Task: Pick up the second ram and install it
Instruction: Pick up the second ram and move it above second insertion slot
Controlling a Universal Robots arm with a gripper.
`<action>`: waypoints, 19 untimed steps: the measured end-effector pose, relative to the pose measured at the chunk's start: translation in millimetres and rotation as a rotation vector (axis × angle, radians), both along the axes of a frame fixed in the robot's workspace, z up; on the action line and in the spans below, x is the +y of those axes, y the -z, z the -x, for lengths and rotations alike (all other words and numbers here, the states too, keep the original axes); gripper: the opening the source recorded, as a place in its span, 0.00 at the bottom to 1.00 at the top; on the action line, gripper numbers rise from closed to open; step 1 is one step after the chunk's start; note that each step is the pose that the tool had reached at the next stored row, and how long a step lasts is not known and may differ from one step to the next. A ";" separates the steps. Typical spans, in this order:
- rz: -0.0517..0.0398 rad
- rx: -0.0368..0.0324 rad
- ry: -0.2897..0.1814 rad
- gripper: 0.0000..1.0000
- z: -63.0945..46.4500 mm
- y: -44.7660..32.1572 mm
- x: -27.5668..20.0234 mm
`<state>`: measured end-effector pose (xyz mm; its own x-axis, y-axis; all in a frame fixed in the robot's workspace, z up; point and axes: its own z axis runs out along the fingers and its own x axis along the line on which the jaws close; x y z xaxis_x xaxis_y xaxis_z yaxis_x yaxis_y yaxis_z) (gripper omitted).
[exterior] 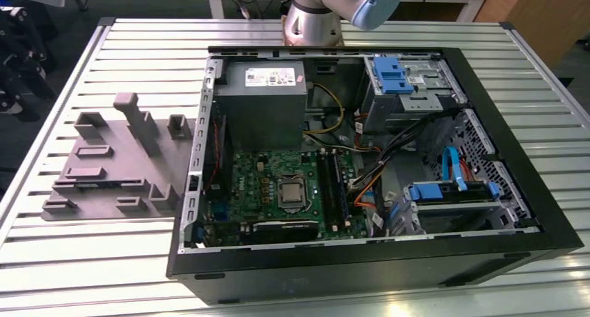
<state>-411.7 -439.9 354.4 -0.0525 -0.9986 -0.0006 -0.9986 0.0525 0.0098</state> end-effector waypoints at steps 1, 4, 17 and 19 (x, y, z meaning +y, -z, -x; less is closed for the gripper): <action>0.0000 -0.0005 0.000 0.47 0.3 1.1 -0.2; 0.0000 -0.0011 0.000 0.47 0.7 5.8 -1.2; 0.0000 -0.0012 -0.007 0.47 1.5 27.9 -5.9; 0.0000 -0.0012 -0.007 0.47 1.6 31.0 -6.7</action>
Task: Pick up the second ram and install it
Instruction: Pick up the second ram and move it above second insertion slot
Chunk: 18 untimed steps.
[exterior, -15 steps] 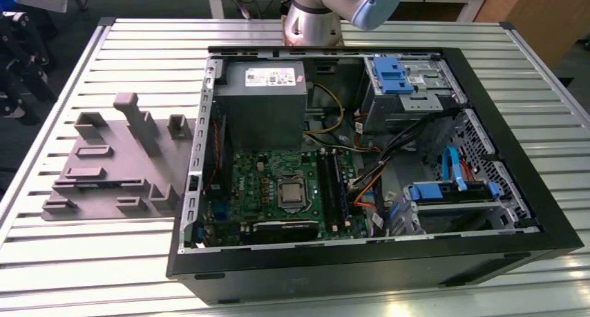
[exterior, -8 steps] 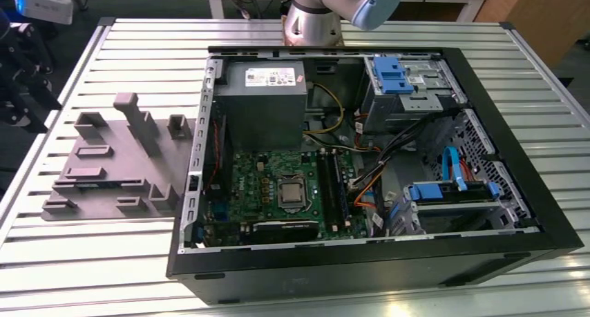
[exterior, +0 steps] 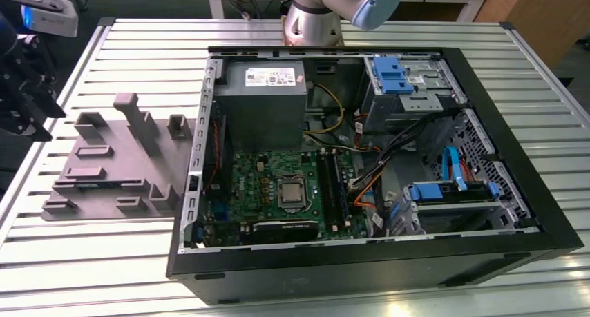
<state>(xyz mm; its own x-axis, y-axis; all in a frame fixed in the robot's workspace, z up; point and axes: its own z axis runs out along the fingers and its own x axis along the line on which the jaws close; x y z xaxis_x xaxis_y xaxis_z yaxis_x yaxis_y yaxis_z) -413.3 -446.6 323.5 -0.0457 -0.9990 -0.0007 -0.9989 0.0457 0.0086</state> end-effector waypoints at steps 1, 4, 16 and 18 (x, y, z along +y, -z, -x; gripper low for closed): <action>0.0000 0.0000 0.000 0.47 0.0 1.6 -0.3; 0.0000 0.0000 0.000 0.47 0.0 6.5 -1.3; 0.0000 0.0000 0.000 0.39 0.1 23.6 -4.4; 0.0001 0.0000 0.000 0.39 0.1 25.7 -5.4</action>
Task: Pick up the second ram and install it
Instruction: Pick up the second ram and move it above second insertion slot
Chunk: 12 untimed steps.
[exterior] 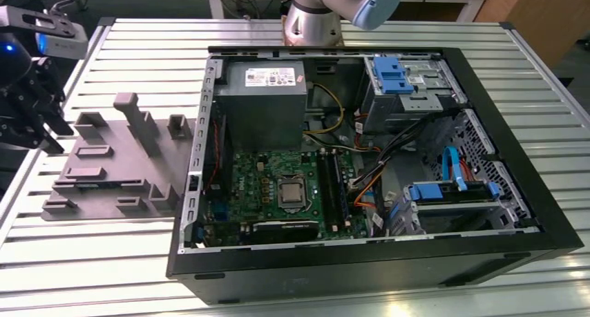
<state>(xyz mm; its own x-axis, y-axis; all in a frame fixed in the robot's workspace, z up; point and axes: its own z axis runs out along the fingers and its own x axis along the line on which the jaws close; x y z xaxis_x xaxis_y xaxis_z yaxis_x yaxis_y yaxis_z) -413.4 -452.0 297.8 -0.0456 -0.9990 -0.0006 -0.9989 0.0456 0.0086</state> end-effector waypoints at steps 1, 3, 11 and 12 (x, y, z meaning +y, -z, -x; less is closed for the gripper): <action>0.0000 0.0001 0.000 0.39 0.0 0.9 -0.6; -0.0002 0.0000 0.000 0.39 0.0 2.6 -1.5; -0.0006 0.0001 0.000 0.39 0.0 8.7 -4.6; -0.0006 0.0001 0.000 0.39 0.0 9.3 -4.9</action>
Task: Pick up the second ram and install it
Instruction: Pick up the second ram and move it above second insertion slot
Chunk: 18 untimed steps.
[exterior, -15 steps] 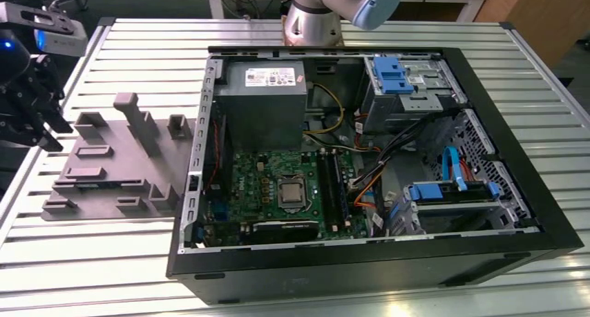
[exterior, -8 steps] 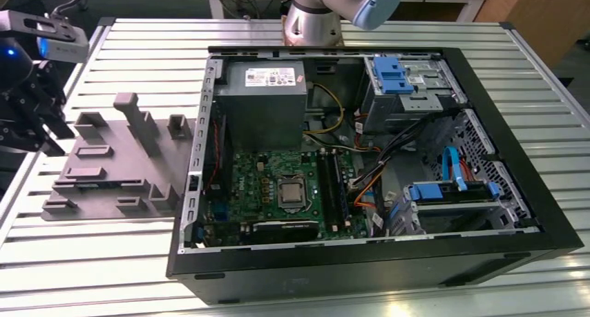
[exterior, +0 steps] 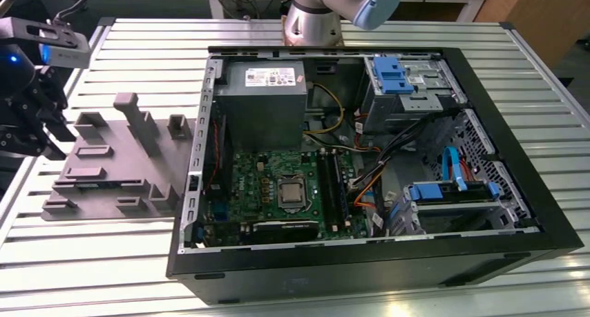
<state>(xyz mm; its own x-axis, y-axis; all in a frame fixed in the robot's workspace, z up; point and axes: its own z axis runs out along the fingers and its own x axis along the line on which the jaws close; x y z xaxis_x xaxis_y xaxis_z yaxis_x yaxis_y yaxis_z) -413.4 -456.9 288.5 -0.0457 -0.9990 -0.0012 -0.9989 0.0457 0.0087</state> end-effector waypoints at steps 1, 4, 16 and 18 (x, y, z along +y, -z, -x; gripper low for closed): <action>-0.0001 -0.0001 0.000 0.39 0.0 0.7 -0.3; -0.0002 -0.0001 0.000 0.39 0.0 2.6 -1.0; -0.0001 0.0001 0.000 0.39 0.0 8.3 -2.6; 0.0000 0.0001 0.000 0.39 0.0 8.4 -2.7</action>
<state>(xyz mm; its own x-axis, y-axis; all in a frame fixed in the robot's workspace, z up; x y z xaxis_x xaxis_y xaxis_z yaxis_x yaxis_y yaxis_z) -413.4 -459.5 280.1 -0.0457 -0.9990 -0.0012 -0.9989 0.0457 0.0088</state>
